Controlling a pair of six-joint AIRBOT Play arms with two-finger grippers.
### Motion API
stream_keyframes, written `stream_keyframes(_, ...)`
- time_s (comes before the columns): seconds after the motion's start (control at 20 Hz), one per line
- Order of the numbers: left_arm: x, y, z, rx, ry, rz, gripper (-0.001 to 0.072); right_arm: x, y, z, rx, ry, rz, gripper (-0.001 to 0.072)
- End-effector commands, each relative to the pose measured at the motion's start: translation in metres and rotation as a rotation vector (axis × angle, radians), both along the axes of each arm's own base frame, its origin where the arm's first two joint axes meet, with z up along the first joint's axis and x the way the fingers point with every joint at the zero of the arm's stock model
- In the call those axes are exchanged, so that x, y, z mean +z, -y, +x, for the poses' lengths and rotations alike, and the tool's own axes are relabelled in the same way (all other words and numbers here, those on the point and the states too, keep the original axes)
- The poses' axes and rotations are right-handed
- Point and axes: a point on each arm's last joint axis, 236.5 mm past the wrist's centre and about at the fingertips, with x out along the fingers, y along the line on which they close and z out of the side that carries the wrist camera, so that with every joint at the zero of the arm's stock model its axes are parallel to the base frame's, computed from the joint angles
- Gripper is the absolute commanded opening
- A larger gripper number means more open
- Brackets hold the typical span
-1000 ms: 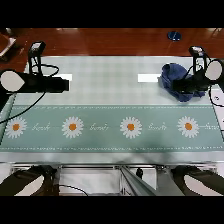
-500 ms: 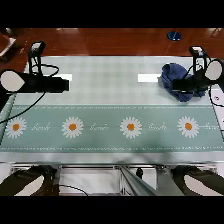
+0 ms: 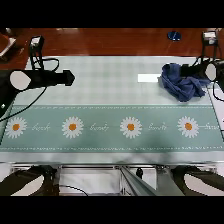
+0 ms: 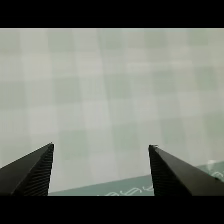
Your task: Fold the shirts.
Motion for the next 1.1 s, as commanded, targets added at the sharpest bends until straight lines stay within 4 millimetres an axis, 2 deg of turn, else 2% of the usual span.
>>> stream_keyframes(0.0, -0.002, -0.002, 0.019, 0.021, 0.055, -0.002, 0.0700, -0.024, 0.059, 0.030, -0.162, 0.061, 0.078, 0.0612)
stream_keyframes(0.1, -0.006, -0.002, 0.024, 0.026, 0.059, -0.001, 0.0700, -0.061, 0.076, 0.043, -0.193, -0.008, 0.167, 0.0612)
stream_keyframes(0.2, -0.013, -0.002, 0.025, 0.026, 0.044, 0.001, 0.0700, -0.100, 0.079, 0.054, -0.192, -0.095, 0.261, 0.0612)
stream_keyframes(0.35, -0.023, -0.002, 0.027, 0.027, 0.027, 0.005, 0.0700, -0.152, 0.067, 0.050, -0.152, -0.282, 0.321, 0.0612)
stream_keyframes(0.45, -0.029, -0.001, 0.026, 0.025, 0.011, 0.007, 0.0700, -0.171, 0.051, 0.042, -0.122, -0.379, 0.367, 0.0609)
stream_keyframes(0.5, -0.030, 0.000, 0.024, 0.023, 0.001, 0.005, 0.0700, -0.176, 0.044, 0.036, -0.117, -0.414, 0.395, 0.0529)
stream_keyframes(0.6, -0.032, 0.001, 0.018, 0.016, -0.033, 0.000, 0.0700, -0.172, 0.020, 0.025, -0.034, -0.472, 0.459, 0.0030)
stream_keyframes(0.65, -0.029, -0.004, 0.015, 0.010, -0.051, 0.023, 0.0700, -0.162, 0.011, 0.024, -0.001, -0.476, 0.487, 0.0030)
stream_keyframes(0.75, -0.004, -0.028, 0.009, 0.023, -0.076, 0.067, 0.0700, -0.116, 0.004, 0.033, 0.041, -0.408, 0.484, 0.0030)
stream_keyframes(0.8, 0.014, -0.040, 0.005, 0.042, -0.078, 0.066, 0.0700, -0.080, 0.001, 0.042, 0.069, -0.330, 0.461, 0.0030)
stream_keyframes(0.9, 0.052, -0.063, -0.009, 0.084, -0.055, 0.063, 0.0700, 0.012, -0.007, 0.059, 0.121, -0.118, 0.414, 0.0030)
stream_keyframes(1.0, 0.083, -0.080, -0.029, 0.122, 0.003, 0.057, 0.0700, 0.106, -0.019, 0.062, 0.157, 0.095, 0.374, 0.0030)
stream_keyframes(1.05, 0.092, -0.080, -0.040, 0.128, 0.026, 0.047, 0.0700, 0.148, -0.028, 0.056, 0.185, 0.176, 0.373, 0.0030)
